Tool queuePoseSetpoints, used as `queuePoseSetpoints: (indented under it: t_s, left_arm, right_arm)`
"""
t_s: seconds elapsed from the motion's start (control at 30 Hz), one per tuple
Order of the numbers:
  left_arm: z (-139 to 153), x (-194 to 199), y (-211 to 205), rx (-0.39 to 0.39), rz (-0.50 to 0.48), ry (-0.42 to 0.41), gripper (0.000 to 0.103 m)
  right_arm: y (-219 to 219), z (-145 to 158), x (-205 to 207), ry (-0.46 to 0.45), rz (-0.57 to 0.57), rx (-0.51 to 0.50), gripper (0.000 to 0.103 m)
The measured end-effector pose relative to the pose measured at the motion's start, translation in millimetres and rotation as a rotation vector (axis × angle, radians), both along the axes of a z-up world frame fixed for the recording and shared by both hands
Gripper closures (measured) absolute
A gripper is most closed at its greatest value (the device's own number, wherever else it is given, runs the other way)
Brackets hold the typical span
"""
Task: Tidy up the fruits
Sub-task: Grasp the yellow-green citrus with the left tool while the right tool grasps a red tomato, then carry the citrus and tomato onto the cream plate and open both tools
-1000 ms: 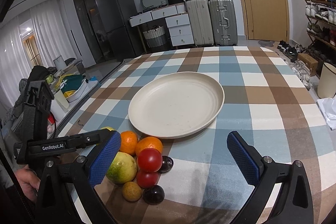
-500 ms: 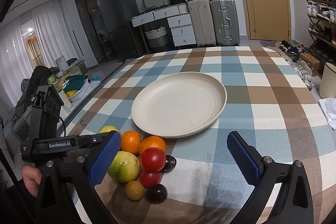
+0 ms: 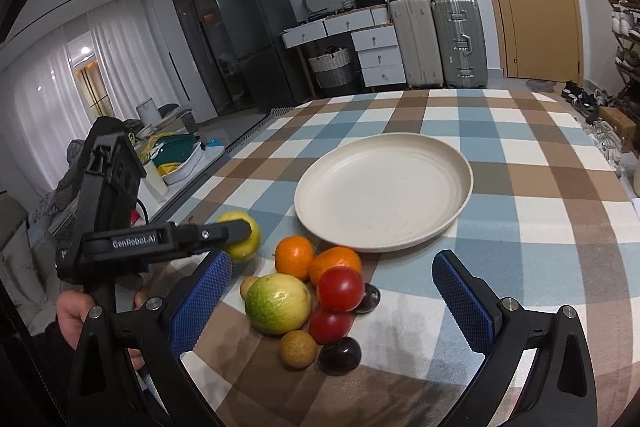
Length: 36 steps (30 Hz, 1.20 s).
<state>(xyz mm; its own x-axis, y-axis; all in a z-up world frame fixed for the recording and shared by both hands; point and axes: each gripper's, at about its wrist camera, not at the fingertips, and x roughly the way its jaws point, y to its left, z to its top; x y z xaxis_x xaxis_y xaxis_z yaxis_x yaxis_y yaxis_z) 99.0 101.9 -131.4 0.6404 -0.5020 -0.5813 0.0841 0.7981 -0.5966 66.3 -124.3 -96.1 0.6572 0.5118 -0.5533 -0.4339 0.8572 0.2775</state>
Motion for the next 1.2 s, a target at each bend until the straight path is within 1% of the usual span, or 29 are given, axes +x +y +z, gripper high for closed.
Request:
queuePoseSetpoints:
  t_s: [0.33, 0.53, 0.63, 0.7, 0.83, 0.9, 0.93, 1.0, 1.03, 1.2]
  left_arm:
    - [5, -5, 5, 0.005, 0.001, -0.01, 0.054]
    - [5, -6, 6, 0.007, -0.002, -0.012, 0.054]
    - [7, -5, 6, 0.01, -0.001, -0.015, 0.054]
    - [9, -4, 6, 0.009, -0.001, -0.016, 0.054]
    - [13, -1, 7, 0.013, -0.004, -0.022, 0.054]
    - [15, 1, 7, 0.016, -0.006, -0.025, 0.054]
    - [16, 1, 6, 0.016, -0.008, -0.026, 0.054]
    - [18, 3, 4, 0.018, -0.012, -0.029, 0.054]
    - [19, 3, 4, 0.019, -0.015, -0.03, 0.054]
    - [22, 8, 0, 0.022, -0.024, -0.033, 0.054]
  right_arm:
    - [-4, -13, 8, 0.056, -0.004, 0.033, 0.0]
    - [1, -20, 12, 0.085, 0.018, 0.037, 0.011]
    - [2, -25, 15, 0.103, 0.026, 0.041, 0.02]
    - [3, -27, 18, 0.117, 0.035, 0.043, 0.033]
    - [3, -33, 22, 0.145, 0.035, 0.042, 0.044]
    - [3, -34, 22, 0.154, 0.043, 0.047, 0.055]
    - [2, -35, 23, 0.158, 0.045, 0.049, 0.058]
    - [1, -37, 23, 0.168, 0.058, 0.065, 0.071]
    - [0, -38, 24, 0.171, 0.057, 0.068, 0.072]
    - [-5, -36, 24, 0.166, 0.059, 0.099, 0.072]
